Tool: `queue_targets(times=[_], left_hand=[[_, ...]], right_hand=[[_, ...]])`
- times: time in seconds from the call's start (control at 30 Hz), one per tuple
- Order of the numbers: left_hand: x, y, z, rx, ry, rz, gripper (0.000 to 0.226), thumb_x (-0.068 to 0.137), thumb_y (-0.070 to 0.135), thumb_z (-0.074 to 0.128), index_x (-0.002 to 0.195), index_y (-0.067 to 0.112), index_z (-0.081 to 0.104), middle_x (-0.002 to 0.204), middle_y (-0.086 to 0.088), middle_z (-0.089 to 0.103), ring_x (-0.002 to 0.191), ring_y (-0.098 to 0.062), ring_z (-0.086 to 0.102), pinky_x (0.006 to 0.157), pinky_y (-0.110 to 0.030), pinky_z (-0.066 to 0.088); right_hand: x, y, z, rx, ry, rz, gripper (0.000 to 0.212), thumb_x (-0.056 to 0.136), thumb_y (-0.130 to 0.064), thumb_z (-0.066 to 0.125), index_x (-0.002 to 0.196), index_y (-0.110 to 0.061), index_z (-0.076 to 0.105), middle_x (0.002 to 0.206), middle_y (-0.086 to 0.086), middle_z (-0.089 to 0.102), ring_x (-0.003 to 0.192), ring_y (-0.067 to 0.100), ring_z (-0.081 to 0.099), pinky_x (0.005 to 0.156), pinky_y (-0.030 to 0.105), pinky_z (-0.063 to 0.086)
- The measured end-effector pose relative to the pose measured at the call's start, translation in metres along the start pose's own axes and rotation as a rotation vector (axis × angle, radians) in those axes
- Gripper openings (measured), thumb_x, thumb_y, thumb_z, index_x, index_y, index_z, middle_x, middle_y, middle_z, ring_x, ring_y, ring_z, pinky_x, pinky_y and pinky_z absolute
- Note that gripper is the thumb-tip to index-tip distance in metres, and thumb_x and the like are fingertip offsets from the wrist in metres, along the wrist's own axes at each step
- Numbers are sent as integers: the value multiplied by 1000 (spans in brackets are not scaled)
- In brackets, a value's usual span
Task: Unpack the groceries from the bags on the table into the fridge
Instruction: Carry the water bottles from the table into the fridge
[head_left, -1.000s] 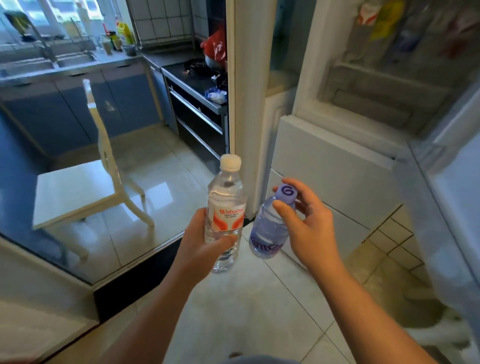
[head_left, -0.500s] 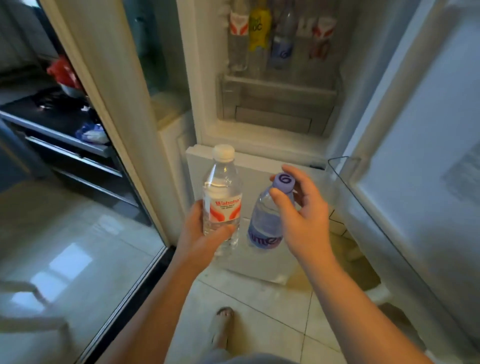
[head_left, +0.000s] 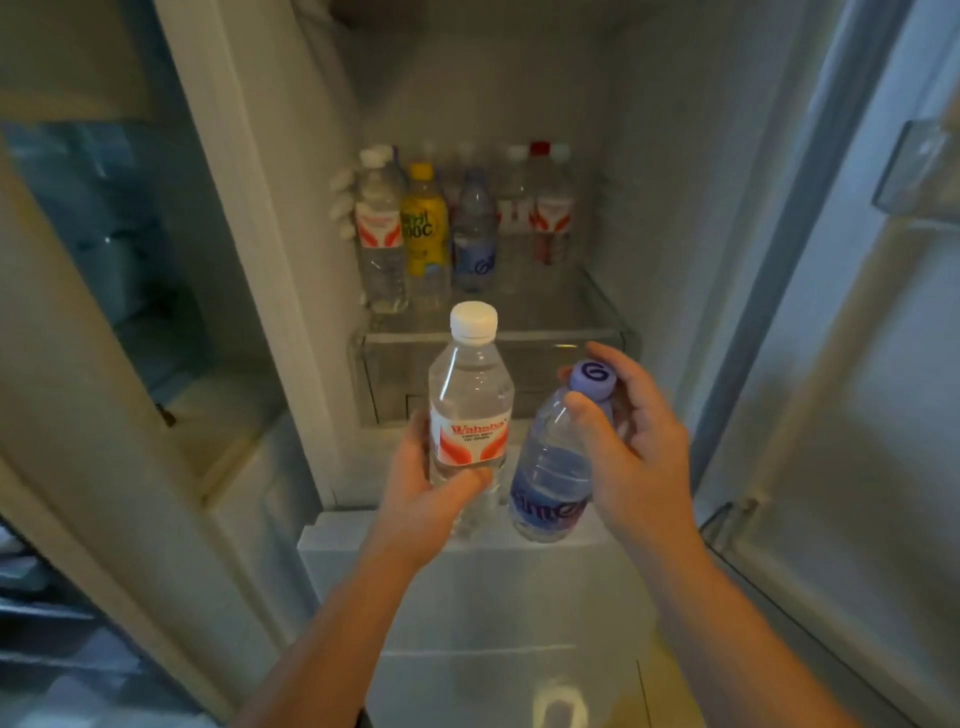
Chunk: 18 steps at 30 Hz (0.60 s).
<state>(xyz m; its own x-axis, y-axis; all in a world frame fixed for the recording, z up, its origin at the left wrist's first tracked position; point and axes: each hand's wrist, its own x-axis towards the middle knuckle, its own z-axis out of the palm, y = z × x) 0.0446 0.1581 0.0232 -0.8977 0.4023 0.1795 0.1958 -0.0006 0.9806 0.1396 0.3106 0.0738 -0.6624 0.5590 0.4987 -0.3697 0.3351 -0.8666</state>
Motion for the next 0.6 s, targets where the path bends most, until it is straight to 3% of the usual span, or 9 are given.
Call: queue_targets(times=[0.1,0.17,0.3,0.4,0.5,0.6], left_hand=[[45,10,-6,-24,-60,67,60,80,0,78,120,36,52,110,14,70,104,-2,67,76,-18,56],[72,23,-9,-34,-92,102,61,76,2,81,119,35,54,108,17,72,103,-4,69,79,-20,56],[121,53,-11,-63,-121,199,70,63,14,78,127,28,54,114,4,72,108,-13,69,90,-27,57],[158,71,-5,-65,-161,240,70,69,8,76,131,25,50,117,4,70,107,-8,68,90,-26,56],[196,83,4,-72,-173,206,64,81,-3,73,131,27,47,113,13,66,101,4,65,81,-14,50],[229,85,13,-42,-184,162,64,84,1,72,136,25,44,119,9,63,107,-1,59,82,-16,46]], right_hand=[[38,-4,18,3,11,-52,37,95,-10,63,127,-26,58,114,-8,69,106,6,65,86,17,53],[65,-10,29,-13,19,-84,36,95,-12,63,129,-25,58,117,-5,69,109,8,65,91,21,54],[116,-25,43,15,55,-195,35,94,-5,63,123,-23,59,114,-6,68,107,8,65,90,19,52],[155,-31,48,23,71,-262,32,94,-3,63,119,-24,59,109,-8,68,103,3,65,88,17,51],[195,-27,52,-16,95,-293,30,94,-5,63,116,-25,58,107,-11,66,100,0,63,87,16,49],[230,-12,57,-48,110,-291,30,94,-7,64,113,-29,57,106,-12,65,101,0,63,90,19,50]])
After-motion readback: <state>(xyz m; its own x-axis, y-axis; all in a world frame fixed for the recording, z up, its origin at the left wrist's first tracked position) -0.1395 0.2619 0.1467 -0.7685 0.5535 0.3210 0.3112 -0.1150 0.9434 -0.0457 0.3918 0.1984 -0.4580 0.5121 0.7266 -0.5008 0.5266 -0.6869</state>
